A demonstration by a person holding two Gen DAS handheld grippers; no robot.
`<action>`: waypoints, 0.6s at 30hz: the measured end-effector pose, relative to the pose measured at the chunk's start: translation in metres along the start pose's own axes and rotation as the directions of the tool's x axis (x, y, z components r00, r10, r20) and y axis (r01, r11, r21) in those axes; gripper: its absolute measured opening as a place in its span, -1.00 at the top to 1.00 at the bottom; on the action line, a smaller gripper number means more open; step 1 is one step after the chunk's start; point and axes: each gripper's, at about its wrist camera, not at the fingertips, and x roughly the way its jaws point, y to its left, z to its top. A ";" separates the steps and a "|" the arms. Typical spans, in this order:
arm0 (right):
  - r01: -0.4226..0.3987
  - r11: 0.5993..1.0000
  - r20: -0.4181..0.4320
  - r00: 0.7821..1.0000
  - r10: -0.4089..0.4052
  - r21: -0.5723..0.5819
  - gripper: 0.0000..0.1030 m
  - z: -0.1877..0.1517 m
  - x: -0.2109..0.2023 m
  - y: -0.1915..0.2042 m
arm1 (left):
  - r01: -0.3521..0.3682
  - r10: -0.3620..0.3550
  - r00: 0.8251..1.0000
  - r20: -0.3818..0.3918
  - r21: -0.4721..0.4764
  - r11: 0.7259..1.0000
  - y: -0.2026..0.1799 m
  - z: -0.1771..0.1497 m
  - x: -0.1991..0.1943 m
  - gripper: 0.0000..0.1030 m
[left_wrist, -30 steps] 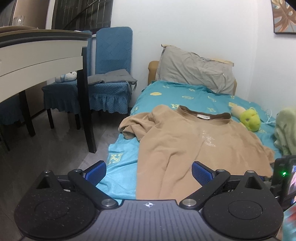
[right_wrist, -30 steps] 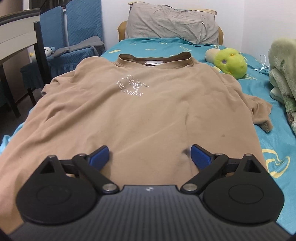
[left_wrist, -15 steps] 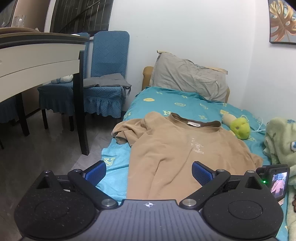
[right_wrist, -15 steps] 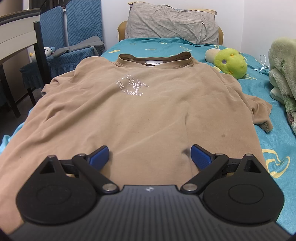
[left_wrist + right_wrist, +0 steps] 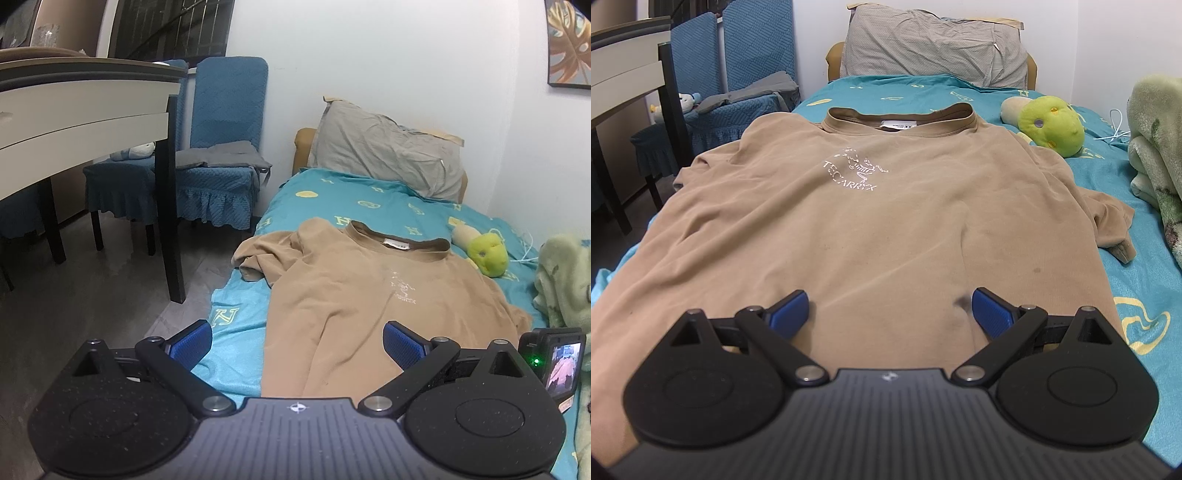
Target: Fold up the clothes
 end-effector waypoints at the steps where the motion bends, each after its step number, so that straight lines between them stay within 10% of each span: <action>1: 0.000 1.000 0.000 1.000 0.000 0.000 -0.88 0.000 0.000 0.000 | 0.000 0.000 1.000 0.001 -0.004 1.000 0.001 0.000 0.000 -0.94; 18: 0.001 1.000 0.000 1.000 -0.001 0.001 -0.88 0.000 0.000 0.000 | -0.038 0.037 0.999 0.011 0.055 0.998 -0.006 -0.006 0.007 -0.94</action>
